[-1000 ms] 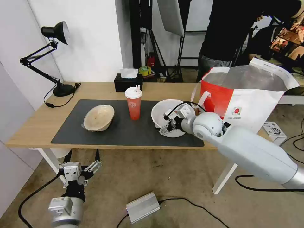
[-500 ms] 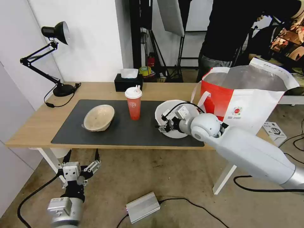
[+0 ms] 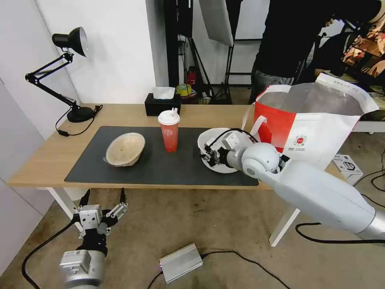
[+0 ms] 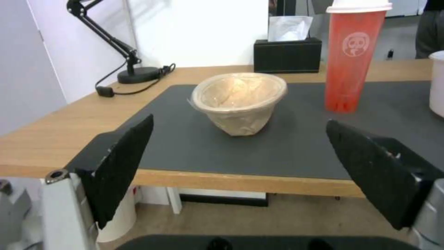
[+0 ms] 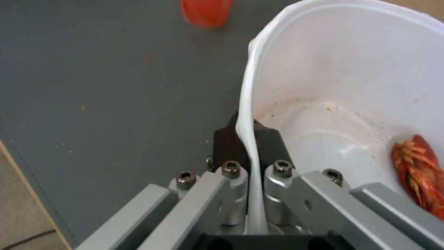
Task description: Pick up the trash from the table and place it into the takeout bag.
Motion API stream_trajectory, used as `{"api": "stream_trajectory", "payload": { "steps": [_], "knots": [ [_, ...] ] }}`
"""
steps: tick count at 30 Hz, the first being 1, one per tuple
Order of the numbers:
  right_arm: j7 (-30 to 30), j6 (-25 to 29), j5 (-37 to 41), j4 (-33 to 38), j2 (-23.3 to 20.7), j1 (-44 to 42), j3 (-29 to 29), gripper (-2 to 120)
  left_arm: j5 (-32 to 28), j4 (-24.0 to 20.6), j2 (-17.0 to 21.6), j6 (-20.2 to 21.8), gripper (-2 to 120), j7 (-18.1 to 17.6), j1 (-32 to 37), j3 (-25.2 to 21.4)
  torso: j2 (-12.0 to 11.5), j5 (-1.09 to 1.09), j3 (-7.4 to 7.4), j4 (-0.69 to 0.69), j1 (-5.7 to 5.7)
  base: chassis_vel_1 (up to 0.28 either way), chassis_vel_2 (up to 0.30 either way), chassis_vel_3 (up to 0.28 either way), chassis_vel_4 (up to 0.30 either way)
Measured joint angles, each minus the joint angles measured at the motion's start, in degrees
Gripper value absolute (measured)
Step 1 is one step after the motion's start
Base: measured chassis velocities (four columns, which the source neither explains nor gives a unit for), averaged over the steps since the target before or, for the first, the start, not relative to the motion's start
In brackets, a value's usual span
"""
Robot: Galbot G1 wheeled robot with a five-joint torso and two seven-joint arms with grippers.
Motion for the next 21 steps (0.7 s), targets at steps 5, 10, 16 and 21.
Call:
{"api": "stream_trajectory", "payload": {
  "steps": [5,10,16,21],
  "knots": [
    [0.69,0.0,0.84,0.21,0.12,-0.3,-0.04,0,0.0,0.0,0.05,0.0,100,-0.01,0.0,0.0,0.0,0.0,0.0,0.0,0.0,0.0,0.0,0.0,0.0],
    [1.86,0.0,1.81,1.03,-0.11,-0.95,-0.03,0,-0.01,0.01,0.09,0.0,100,-0.02,-0.06,0.05,0.0,0.0,0.0,0.0,0.0,0.0,0.0,0.0,0.0],
    [3.36,0.0,3.9,4.01,-1.62,-1.45,0.1,0,-0.02,0.01,0.3,0.0,100,-0.02,-0.07,0.05,0.0,0.0,0.0,0.0,0.0,0.0,0.0,0.0,0.0],
    [3.62,0.0,4.99,6.61,-3.84,-0.98,0.12,0,-0.03,0.01,0.35,0.02,100,-0.02,-0.07,0.21,0.0,0.0,0.0,0.0,0.0,0.0,0.0,0.0,0.0]
  ]
}}
